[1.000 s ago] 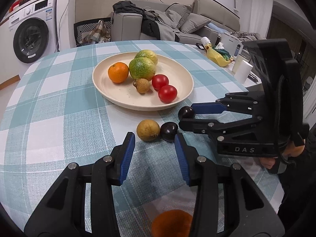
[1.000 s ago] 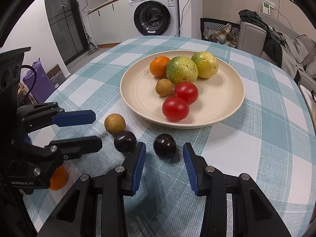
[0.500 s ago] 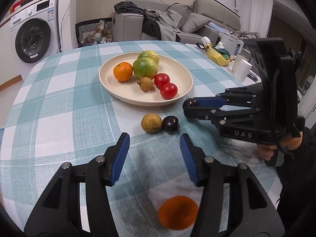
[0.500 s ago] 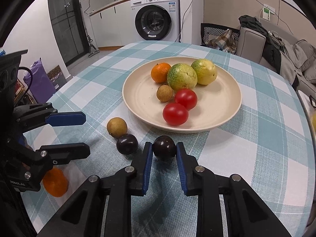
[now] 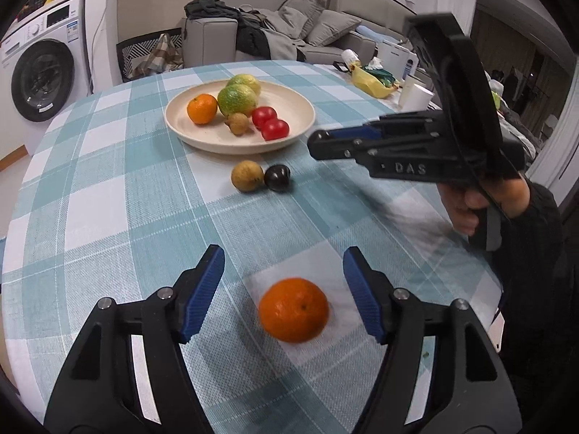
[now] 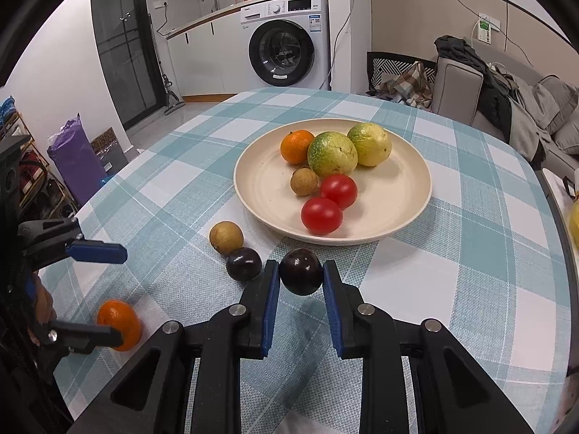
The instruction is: Organize fruits
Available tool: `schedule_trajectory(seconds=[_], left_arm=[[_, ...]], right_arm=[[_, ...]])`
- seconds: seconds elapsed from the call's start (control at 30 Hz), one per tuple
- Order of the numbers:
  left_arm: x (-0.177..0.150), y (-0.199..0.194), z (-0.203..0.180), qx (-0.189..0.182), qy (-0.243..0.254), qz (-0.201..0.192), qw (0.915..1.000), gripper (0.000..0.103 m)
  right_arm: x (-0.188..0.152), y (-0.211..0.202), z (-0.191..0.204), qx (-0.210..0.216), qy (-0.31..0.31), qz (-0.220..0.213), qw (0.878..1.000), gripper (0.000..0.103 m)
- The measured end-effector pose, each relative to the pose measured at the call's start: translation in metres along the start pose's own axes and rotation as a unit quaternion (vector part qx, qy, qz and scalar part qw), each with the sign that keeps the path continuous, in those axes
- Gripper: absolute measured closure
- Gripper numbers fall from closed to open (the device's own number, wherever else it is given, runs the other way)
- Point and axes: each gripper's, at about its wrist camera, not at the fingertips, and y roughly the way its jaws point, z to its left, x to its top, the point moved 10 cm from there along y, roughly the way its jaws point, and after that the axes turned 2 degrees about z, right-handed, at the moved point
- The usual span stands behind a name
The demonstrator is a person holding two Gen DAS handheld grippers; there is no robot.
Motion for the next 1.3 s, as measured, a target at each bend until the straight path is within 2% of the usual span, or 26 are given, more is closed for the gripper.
schedule_trajectory(seconds=[0.23,0.27,0.33,0.4,0.53,0.8,1.3], left_arm=[[-0.019,0.004,-0.006,-0.007,0.013,0.018,0.9997,0.039],[-0.02,0.005,-0.006,-0.005,0.017,0.02,0.9996,0.041],[-0.023,0.008,-0.008,-0.004,0.026,0.03,0.9992,0.058],[-0.027,0.01,-0.01,-0.004,0.031,0.038,0.9988,0.064],[-0.025,0.011,-0.009,-0.006,0.03,0.034,0.999,0.065],[-0.005,0.008,0.002,0.0,0.003,0.0,1.0,0.065],[0.054,0.016,0.034,0.031,-0.035,-0.061,0.997,0.065]], right_arm=[[0.0,-0.001,0.0,0.001,-0.001,0.0,1.0,0.078],[-0.001,0.0,0.0,0.001,-0.001,0.0,1.0,0.078],[-0.001,0.0,0.0,0.001,-0.001,0.001,1.0,0.078],[-0.001,0.001,0.001,0.002,-0.002,0.002,1.0,0.078],[-0.001,0.001,0.001,0.002,-0.001,0.001,1.0,0.078],[0.001,-0.001,0.0,0.002,0.004,-0.007,1.0,0.078],[0.015,-0.011,-0.013,0.007,0.029,-0.048,0.998,0.078]])
